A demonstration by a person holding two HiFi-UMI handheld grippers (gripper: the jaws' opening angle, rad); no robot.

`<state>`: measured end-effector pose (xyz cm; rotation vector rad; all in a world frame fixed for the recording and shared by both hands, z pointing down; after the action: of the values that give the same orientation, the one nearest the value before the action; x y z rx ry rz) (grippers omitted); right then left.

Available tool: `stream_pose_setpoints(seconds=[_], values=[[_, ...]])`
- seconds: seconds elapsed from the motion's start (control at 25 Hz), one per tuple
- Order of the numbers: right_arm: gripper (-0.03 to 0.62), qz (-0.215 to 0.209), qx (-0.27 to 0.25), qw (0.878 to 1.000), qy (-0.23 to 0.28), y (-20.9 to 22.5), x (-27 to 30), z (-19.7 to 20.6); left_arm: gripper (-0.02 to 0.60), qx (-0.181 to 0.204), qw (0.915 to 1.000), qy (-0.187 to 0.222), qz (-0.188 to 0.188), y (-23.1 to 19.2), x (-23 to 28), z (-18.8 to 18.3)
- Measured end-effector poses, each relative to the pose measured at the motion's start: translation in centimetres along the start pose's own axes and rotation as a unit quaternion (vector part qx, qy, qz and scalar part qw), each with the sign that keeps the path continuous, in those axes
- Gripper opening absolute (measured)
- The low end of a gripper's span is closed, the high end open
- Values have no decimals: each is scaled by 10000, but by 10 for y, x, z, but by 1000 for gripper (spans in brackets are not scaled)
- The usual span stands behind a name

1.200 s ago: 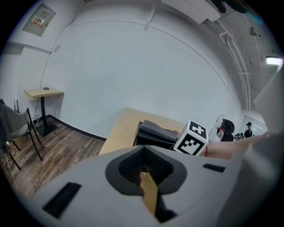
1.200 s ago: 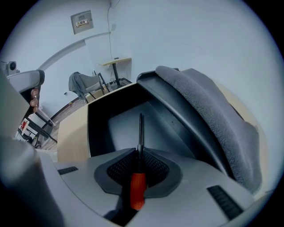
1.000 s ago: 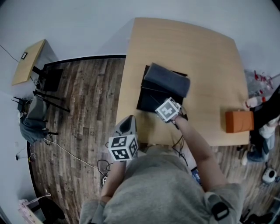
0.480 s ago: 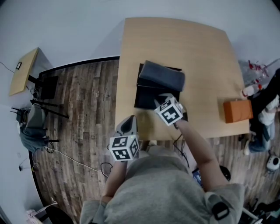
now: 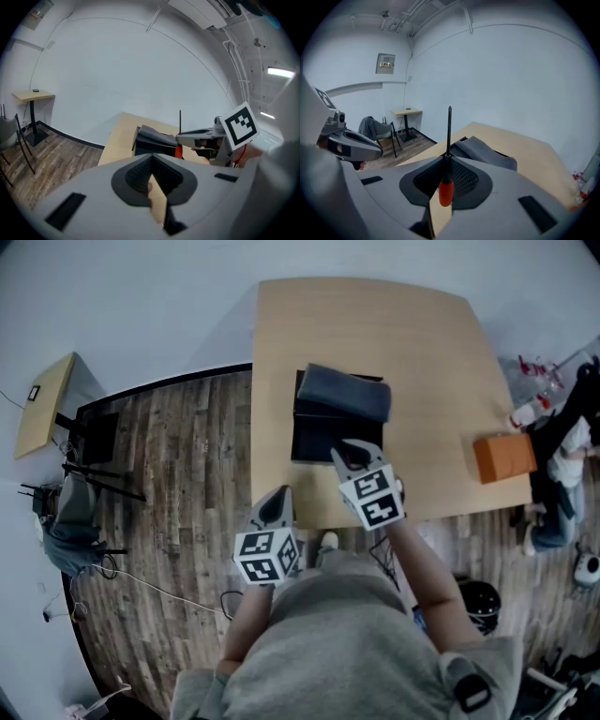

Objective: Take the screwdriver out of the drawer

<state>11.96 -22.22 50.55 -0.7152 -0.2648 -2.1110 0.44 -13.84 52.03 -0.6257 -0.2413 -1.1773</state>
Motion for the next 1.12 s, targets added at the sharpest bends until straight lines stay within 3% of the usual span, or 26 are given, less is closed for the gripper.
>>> stream_pose_setpoints(seconds=[0.52,1.12], values=[[51,478,536,9940,829,-53,-78,5,2,147,9993,171,281,4,-49,15],[51,499,647,9915,1015,-122,-133,47,2,118,9992,233,309,5,-112,59]])
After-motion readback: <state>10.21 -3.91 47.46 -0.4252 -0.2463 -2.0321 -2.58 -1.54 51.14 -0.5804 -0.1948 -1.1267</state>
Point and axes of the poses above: the fingertips, and each gripper's own axes: x forward along the fingers, y to its right, z out of its underside, the point moved 1 cm from there along -x, backward along the fingers
